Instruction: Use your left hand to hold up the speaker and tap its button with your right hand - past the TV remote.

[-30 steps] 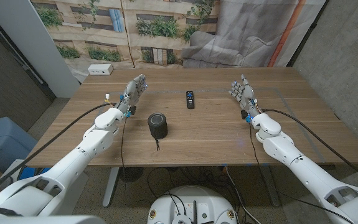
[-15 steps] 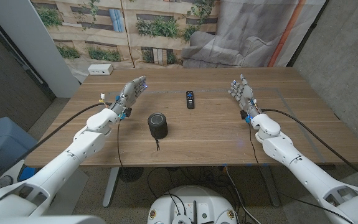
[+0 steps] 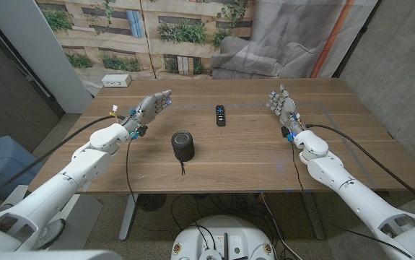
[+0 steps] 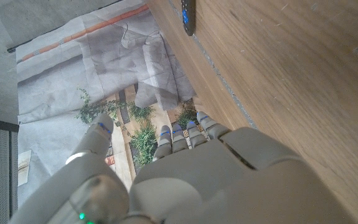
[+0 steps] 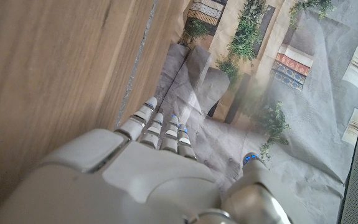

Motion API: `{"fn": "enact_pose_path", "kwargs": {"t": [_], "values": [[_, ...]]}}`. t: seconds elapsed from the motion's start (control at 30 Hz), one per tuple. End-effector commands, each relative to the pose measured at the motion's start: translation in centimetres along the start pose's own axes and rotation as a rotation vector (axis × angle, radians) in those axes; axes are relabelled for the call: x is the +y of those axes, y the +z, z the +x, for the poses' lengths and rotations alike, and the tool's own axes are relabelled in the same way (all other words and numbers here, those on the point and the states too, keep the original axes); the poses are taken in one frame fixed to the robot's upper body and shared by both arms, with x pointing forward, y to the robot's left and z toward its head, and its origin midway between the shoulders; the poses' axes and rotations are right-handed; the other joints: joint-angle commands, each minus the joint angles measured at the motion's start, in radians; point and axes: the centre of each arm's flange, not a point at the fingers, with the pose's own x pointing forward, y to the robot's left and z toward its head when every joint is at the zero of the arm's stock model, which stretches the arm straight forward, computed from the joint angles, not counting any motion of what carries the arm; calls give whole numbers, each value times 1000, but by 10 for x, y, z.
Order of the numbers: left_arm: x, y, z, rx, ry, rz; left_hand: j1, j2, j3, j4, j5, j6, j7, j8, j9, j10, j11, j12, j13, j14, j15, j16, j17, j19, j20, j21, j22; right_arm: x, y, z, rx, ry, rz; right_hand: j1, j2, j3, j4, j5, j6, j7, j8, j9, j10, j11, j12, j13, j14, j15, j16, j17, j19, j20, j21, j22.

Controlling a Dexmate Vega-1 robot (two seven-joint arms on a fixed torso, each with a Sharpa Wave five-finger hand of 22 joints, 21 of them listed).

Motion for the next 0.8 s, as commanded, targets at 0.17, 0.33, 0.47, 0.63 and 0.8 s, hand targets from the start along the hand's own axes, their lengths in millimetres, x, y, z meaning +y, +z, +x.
{"fn": "enact_pose_path", "kwargs": {"t": [0.17,0.33,0.47,0.63,0.8], "values": [[6,12,-3,-5,-130,80,27,-4,2,-6,-1,8,-10,11,4,7,-14,0,4,9,-38,2,5,17,-47,-3,3,-3,-6,-1,-12,3,-23,-2,3,6,2,7,-2,-4,7,2,8,-5,4,1,5,0,5,-3,7,-2,-4,1],[4,14,-12,-14,-162,121,39,-6,4,-6,-1,11,-12,12,4,13,-21,0,4,15,-42,2,5,27,-47,-1,3,-2,-7,-2,-17,10,-35,-2,4,6,1,7,-3,-4,6,2,8,-5,4,1,5,-1,6,-5,7,-2,-5,1],[2,14,-21,-21,-178,148,49,-7,6,-7,0,10,-17,11,4,13,-24,-1,4,17,-44,1,5,33,-48,-1,2,-2,-8,-3,-20,14,-47,-1,4,6,1,7,-4,-3,6,2,8,-5,5,1,5,-3,6,-7,7,-3,-6,1],[-1,10,-30,-29,-185,152,61,-10,7,-9,1,7,-21,10,4,12,-27,-3,4,16,-46,0,5,36,-48,-2,2,-1,-9,-5,-22,24,-62,-1,5,6,1,7,-5,-4,6,2,7,-4,4,0,5,-3,6,-9,7,-3,-7,1],[-5,4,-35,-37,-216,159,71,-13,9,-9,3,1,-24,8,4,11,-29,-4,4,17,-47,0,5,39,-47,-3,2,1,-11,-7,-25,32,-68,0,5,6,1,7,-5,-4,7,2,6,-5,4,0,6,-3,7,-11,8,-3,-7,1]]}}
